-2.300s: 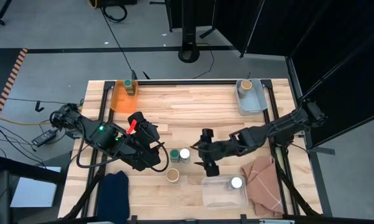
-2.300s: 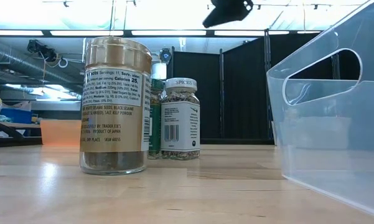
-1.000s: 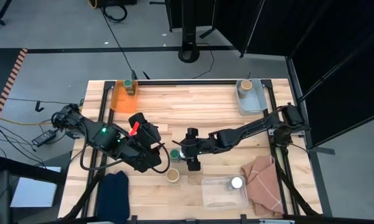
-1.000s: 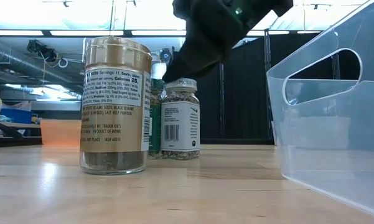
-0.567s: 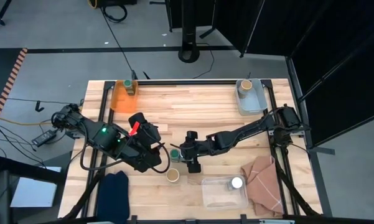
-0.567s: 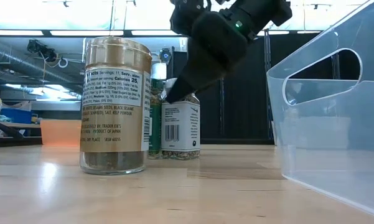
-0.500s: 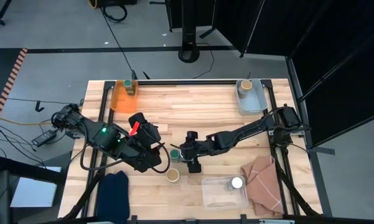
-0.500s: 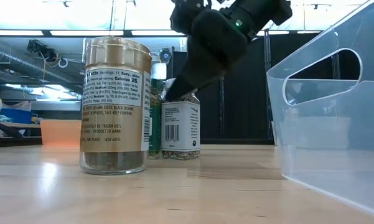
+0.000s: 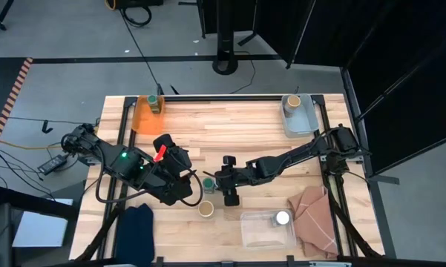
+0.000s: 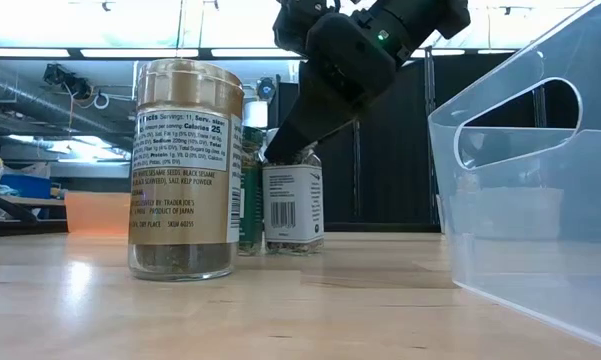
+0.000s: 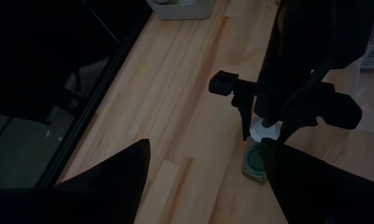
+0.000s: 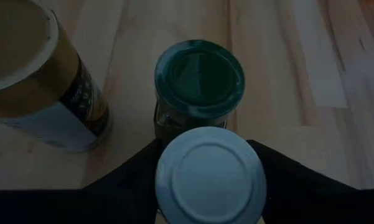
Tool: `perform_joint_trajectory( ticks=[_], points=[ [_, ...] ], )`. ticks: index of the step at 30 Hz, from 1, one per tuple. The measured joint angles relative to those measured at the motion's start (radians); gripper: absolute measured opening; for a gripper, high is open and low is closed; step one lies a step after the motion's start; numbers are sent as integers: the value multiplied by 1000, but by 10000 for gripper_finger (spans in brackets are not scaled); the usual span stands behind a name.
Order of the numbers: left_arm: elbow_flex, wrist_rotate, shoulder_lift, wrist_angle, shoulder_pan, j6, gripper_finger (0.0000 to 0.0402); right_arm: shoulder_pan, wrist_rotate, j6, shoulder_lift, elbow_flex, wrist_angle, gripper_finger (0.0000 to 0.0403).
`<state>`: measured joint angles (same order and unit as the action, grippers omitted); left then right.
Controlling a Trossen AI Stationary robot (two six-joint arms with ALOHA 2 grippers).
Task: Sort spices by type
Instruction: Put the white seasoning bottle into the transparent bin
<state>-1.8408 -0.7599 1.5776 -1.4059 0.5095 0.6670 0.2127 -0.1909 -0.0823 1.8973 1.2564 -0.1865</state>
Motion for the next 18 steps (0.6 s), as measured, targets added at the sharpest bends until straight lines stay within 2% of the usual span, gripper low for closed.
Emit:
perform_joint_trajectory(
  ticks=[18],
  points=[
    [0,-1,0,0,0,0,310,0,-54,-83,-1,0,-22,210]
  ],
)
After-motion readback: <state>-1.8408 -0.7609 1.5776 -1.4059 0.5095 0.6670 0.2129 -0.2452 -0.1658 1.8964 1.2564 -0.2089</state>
